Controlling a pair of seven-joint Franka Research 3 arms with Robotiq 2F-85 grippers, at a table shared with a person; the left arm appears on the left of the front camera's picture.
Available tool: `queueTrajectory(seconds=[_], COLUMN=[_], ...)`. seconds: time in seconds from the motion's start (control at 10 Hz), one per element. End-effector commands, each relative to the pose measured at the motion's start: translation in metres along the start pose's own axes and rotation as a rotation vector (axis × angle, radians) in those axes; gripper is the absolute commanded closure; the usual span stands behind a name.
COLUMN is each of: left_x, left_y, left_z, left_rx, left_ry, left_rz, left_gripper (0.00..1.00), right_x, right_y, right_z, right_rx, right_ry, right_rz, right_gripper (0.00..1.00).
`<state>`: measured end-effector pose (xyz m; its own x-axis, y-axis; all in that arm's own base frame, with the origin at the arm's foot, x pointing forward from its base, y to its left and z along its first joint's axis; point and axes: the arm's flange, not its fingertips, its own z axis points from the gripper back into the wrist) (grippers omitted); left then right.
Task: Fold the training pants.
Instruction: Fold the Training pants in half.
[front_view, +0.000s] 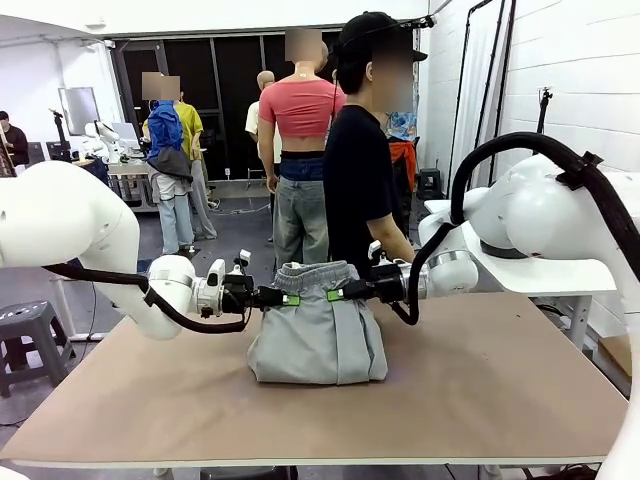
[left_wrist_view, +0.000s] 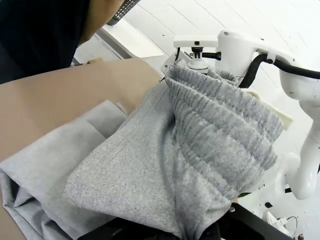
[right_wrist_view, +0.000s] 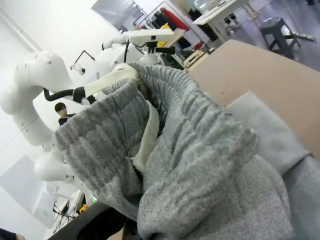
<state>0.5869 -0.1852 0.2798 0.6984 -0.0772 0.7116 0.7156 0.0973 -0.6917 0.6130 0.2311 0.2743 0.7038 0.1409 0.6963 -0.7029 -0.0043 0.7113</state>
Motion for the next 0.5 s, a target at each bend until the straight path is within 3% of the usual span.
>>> queueTrajectory(seconds=[0.0,0.4], left_x=[0.007,-0.008], left_y=[0.017,0.036], left_z=[0.003,0.002], left_rx=[0.036,0.072], left_ry=[0.010,0.045], left_rz=[0.023,0.164], left_gripper=[1.00,1.00], right_x=[0.012,0.003], right_y=[-0.020,-0.042], right_z=[0.002,0.002], right_rx=[-0.030,-0.076], right_ry=[-0.034,-0.024], right_rz=[-0.038,-0.137], right_gripper=[1.00,1.00])
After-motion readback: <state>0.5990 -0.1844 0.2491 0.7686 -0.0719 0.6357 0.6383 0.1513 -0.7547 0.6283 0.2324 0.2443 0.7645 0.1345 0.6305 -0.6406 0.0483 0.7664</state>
